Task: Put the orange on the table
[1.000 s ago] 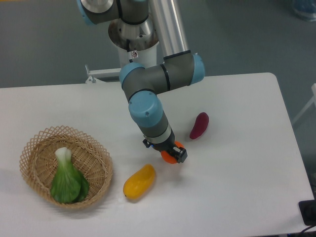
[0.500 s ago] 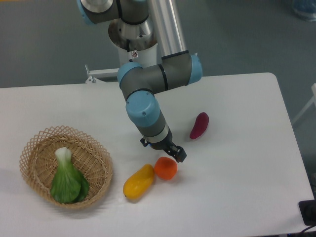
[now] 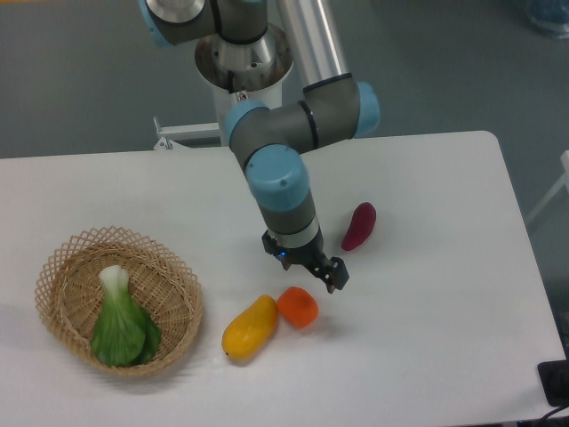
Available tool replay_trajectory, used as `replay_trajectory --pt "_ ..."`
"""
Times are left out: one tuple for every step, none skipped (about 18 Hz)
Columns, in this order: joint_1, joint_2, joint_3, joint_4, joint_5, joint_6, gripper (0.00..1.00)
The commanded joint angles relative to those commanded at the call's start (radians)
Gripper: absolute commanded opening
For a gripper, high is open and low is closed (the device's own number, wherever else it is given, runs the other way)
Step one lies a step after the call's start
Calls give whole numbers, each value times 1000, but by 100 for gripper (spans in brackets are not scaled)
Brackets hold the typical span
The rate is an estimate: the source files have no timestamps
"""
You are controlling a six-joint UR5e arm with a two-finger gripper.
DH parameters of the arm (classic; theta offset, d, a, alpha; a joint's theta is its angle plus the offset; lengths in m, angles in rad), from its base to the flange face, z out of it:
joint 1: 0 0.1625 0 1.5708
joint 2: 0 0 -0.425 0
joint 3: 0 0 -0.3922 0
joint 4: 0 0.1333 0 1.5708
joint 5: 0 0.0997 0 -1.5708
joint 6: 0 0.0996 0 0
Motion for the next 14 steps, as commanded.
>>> replay_trajectory --pt "5 0 11 0 0 -1 100" --pt "6 0 15 0 0 -5 100" --pt "6 -3 21 -2 2 -5 100" --pt "12 -3 20 0 2 2 100" --pt "22 -3 25 -2 2 -3 100" --pt "26 -5 28 -2 3 -5 100" --pt "32 -5 29 -2 3 -5 100" --pt "43 -5 32 -2 3 -5 100" --pt "49 -5 40 -2 3 -3 100" --pt "57 -5 51 -2 3 -3 100" --pt "66 -9 63 -2 3 -3 100" --pt "74 -12 78 -5 2 -2 100" --pt "83 -15 93 -8 2 0 100" --pt "89 -18 106 -12 2 2 100"
